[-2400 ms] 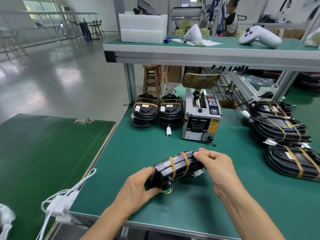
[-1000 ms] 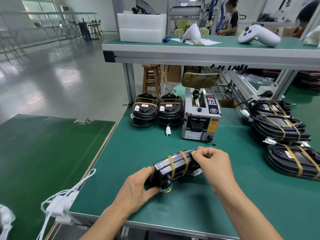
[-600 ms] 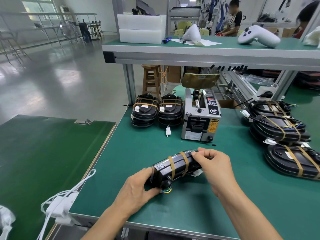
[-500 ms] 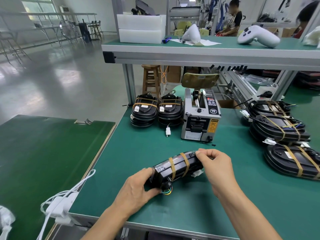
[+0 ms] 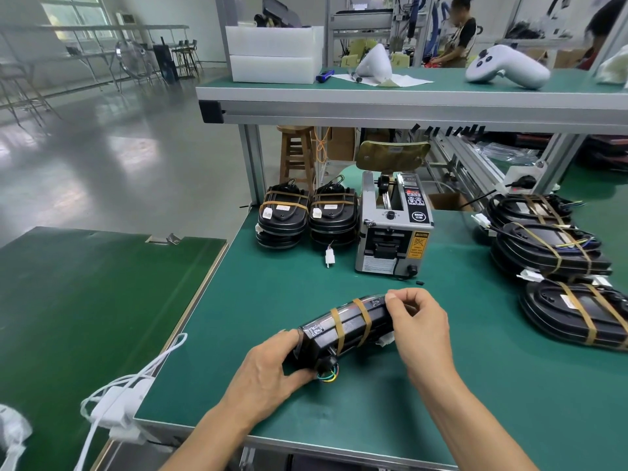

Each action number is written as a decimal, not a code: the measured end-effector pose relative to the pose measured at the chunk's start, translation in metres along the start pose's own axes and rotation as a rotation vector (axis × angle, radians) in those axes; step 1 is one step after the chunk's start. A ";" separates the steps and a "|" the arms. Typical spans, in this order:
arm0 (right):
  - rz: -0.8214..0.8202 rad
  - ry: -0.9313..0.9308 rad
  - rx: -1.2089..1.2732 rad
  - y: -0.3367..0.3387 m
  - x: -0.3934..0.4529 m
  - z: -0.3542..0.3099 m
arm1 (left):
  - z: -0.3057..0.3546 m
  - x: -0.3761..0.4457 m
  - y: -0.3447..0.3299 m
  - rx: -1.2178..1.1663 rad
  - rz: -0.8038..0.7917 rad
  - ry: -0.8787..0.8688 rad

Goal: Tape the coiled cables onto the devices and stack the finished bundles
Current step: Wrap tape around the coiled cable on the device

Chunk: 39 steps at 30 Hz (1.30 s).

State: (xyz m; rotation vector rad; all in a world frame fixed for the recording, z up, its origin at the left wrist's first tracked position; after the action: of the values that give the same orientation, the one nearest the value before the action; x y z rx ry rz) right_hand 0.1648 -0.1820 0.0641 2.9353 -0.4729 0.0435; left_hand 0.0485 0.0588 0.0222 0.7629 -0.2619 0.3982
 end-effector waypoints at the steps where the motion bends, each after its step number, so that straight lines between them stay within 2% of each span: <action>1: 0.006 -0.005 0.015 0.001 0.001 0.001 | 0.000 0.000 0.000 -0.002 0.001 0.001; 5: -0.017 -0.023 0.031 0.001 -0.002 0.000 | 0.000 0.001 -0.001 0.000 0.004 -0.002; 14: -0.095 0.023 -0.121 -0.004 -0.017 -0.005 | 0.001 0.000 -0.001 0.000 -0.011 0.005; 17: -0.173 -0.023 -0.012 -0.004 -0.010 0.000 | 0.000 -0.001 -0.001 0.001 -0.019 0.019; 20: -0.141 -0.117 0.102 0.003 0.004 0.008 | 0.000 0.000 -0.002 -0.007 -0.021 0.017; 25: -0.342 -0.071 -0.091 -0.017 -0.011 0.018 | -0.002 -0.001 -0.002 -0.001 -0.036 0.015; 28: -0.331 -0.042 -0.162 -0.022 -0.011 0.011 | 0.000 -0.002 0.001 -0.013 -0.021 0.029; 34: -0.339 0.185 -0.254 -0.023 -0.018 -0.034 | -0.002 -0.001 -0.002 -0.037 -0.017 0.046; 39: -0.047 0.687 -0.410 -0.013 -0.030 -0.085 | -0.002 -0.007 -0.004 -0.035 -0.054 0.003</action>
State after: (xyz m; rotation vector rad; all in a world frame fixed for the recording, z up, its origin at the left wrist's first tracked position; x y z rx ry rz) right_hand 0.1405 -0.1465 0.1447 2.3258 -0.2575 0.8087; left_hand 0.0438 0.0561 0.0158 0.7337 -0.2440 0.3433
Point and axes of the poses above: each hand's wrist, its own x-axis towards the middle knuckle, its own y-axis out of the back of the hand, z = x × y, the point moved 8 cm from there along x, towards the middle knuckle, and after that the axes turned 13 degrees about z, right-handed, at the moved point
